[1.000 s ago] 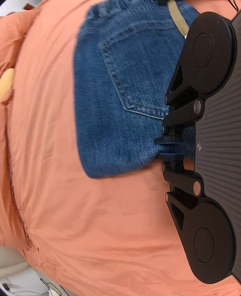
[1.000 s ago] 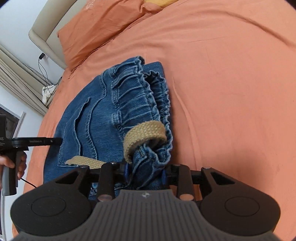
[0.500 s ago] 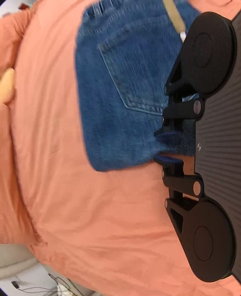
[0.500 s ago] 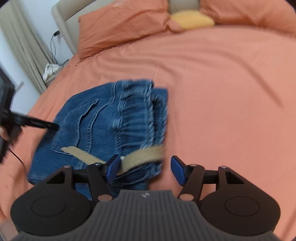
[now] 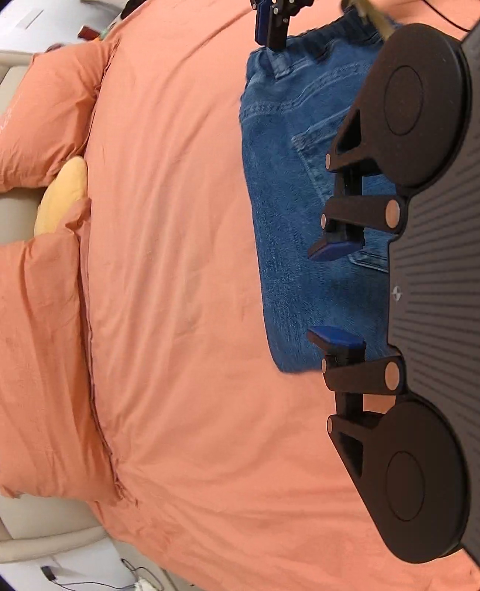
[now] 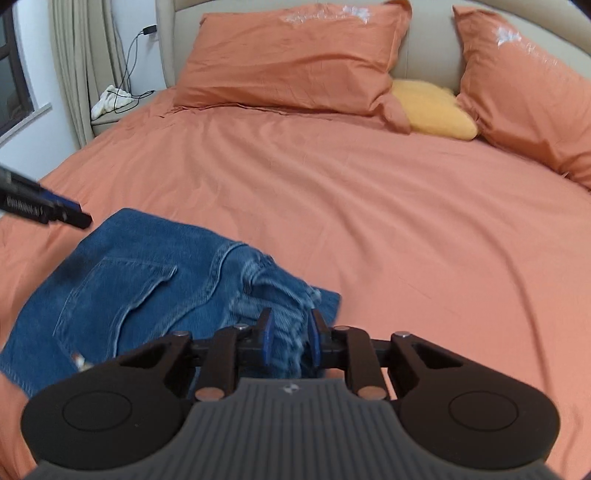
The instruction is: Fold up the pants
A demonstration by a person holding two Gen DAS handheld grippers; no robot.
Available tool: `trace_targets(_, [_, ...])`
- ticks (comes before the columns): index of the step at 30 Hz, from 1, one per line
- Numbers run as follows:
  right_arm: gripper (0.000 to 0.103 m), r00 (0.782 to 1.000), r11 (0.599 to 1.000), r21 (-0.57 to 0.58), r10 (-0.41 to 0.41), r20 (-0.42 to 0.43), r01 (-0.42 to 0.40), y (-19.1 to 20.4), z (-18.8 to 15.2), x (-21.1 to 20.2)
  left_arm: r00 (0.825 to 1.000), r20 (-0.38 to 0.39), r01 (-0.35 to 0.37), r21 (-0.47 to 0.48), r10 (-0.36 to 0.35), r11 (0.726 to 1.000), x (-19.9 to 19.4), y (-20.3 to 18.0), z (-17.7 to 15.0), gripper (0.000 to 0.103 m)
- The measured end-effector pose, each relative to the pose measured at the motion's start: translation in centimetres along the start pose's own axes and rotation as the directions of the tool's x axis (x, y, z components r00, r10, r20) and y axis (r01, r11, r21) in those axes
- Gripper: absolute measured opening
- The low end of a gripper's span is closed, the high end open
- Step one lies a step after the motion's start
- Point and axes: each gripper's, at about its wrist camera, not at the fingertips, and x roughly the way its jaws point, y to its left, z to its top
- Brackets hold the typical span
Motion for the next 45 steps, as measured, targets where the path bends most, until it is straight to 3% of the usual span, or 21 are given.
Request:
trace_targets(2, [0.017, 1.0, 1.0, -0.006, -0.002, -0.012, 0.002, 0.3, 0.5, 1.7, 0.999, -0.027, -0.026, -0.031, 0.026, 0.999, 1.9, 0.5, -0.2, 0.047])
trace_targets(6, [0.017, 0.998, 0.999, -0.04, -0.019, -0.059, 0.017, 0.9, 1.3, 4.8, 0.992, -0.111, -0.074, -0.092, 0.063, 0.993, 5.1, 2.8, -0.8, 0.03])
trace_targets(11, [0.017, 0.996, 1.0, 0.006, -0.025, -0.081, 0.025, 0.2, 1.6, 7.2, 0.989, -0.142, -0.062, -0.123, 0.044, 0.99, 6.7, 4.1, -1.2, 0.029])
trace_targets(15, [0.018, 0.996, 0.999, 0.018, -0.027, -0.089, 0.029, 0.4, 2.0, 6.3, 0.99, -0.129, -0.069, -0.115, 0.054, 0.991, 5.0, 4.3, -1.0, 0.029])
trace_targets(17, [0.019, 0.998, 1.0, -0.001, -0.029, -0.053, 0.029, 0.9, 1.7, 4.2, 0.993, -0.11, -0.061, -0.078, 0.052, 0.995, 3.2, 4.4, -1.8, 0.029])
trace_targets(23, [0.021, 0.999, 0.999, -0.035, 0.036, 0.013, -0.035, 2.9, -2.8, -2.3, 0.99, -0.139, 0.006, 0.006, -0.005, 1.0, -2.3, 3.7, -6.3, 0.029])
trace_targets(33, [0.021, 0.999, 0.999, 0.04, 0.025, -0.031, -0.024, 4.6, -10.3, -3.8, 0.973, -0.221, 0.051, -0.077, -0.067, 0.996, -5.0, 2.7, -14.0, 0.026])
trace_targets(38, [0.021, 1.0, 0.999, 0.053, -0.009, 0.008, 0.008, 5.1, -12.3, -3.3, 0.977, -0.205, 0.025, -0.125, -0.051, 0.992, -4.0, 3.2, -16.3, 0.026])
trace_targets(41, [0.021, 0.999, 0.999, -0.015, -0.037, 0.015, 0.037, 5.9, -12.6, -3.0, 0.98, -0.201, -0.013, -0.141, -0.015, 0.99, -3.4, 2.8, -16.3, 0.025])
trace_targets(45, [0.021, 0.999, 1.0, 0.008, -0.017, -0.052, 0.018, 5.2, -10.6, -3.1, 0.981, -0.186, -0.078, -0.085, 0.061, 0.993, -4.8, 1.2, -14.5, 0.022])
